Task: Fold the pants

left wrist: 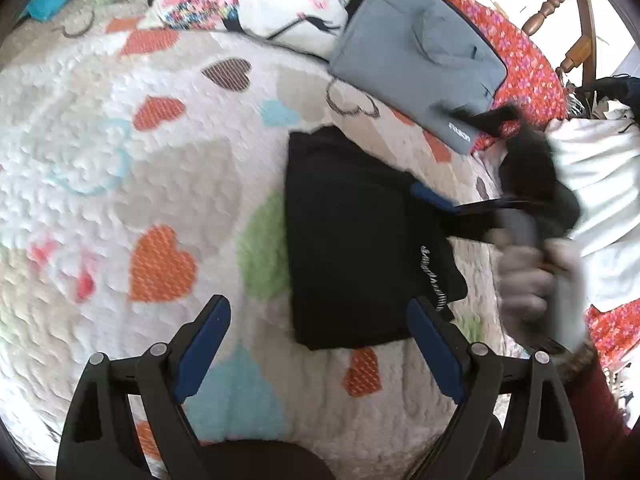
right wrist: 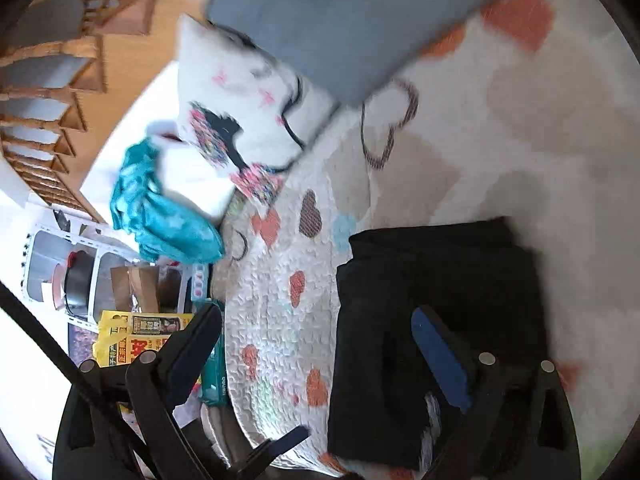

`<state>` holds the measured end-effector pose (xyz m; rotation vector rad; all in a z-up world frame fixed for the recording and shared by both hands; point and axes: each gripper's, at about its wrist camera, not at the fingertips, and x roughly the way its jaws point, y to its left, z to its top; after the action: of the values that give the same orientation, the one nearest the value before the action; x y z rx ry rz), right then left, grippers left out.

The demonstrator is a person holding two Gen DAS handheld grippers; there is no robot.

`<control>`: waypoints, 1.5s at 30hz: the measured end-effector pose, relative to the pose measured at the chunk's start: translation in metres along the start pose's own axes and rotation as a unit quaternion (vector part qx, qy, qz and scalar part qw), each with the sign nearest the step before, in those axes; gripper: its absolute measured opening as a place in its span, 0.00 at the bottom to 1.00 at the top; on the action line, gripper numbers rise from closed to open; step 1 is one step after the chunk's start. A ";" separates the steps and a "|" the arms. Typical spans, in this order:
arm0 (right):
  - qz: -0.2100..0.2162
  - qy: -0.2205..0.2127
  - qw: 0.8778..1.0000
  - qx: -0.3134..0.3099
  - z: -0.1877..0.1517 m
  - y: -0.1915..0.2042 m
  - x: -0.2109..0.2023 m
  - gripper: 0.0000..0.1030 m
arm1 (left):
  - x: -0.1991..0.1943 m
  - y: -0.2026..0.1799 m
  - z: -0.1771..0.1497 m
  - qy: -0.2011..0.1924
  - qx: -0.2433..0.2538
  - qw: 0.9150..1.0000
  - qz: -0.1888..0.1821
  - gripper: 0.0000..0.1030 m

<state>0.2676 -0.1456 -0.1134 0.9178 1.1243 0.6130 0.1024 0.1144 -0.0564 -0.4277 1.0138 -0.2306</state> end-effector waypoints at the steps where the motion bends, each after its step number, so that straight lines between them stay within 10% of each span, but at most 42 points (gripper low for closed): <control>1: -0.020 0.001 1.000 0.014 0.007 -0.010 0.013 0.92 | -0.003 0.002 0.002 -0.004 0.001 1.000 0.005 0.87; 9: -0.080 -0.054 0.992 -0.084 -0.042 0.028 -0.051 0.92 | -0.026 -0.003 0.001 -0.034 0.012 0.999 0.027 0.87; 15: -0.131 -0.058 0.988 -0.064 -0.091 -0.014 -0.101 0.93 | -0.032 -0.009 0.002 -0.035 -0.003 0.999 -0.013 0.87; 26: -0.093 -0.046 0.994 -0.027 -0.049 -0.073 -0.074 0.93 | 0.096 0.033 0.064 0.069 -0.079 0.990 -0.093 0.87; 33: -0.036 -0.034 0.997 -0.063 -0.029 -0.064 -0.034 0.96 | 0.132 0.012 0.095 0.067 -0.029 0.990 -0.123 0.87; 37: -0.016 -0.016 0.997 -0.070 -0.030 -0.055 -0.025 0.85 | 0.135 -0.002 0.092 0.074 -0.019 0.987 -0.138 0.49; 39: 0.013 -0.003 0.998 -0.062 -0.028 -0.053 -0.025 0.62 | 0.127 -0.004 0.096 0.064 -0.023 0.988 -0.142 0.45; 45: 0.019 -0.034 0.994 -0.104 -0.011 -0.015 -0.044 0.59 | 0.114 -0.019 0.130 0.029 -0.019 0.989 -0.141 0.42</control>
<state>0.2425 -0.1855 -0.1070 0.7770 0.9637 0.7109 0.2729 0.0849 -0.0763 -0.6021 1.0148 -0.4803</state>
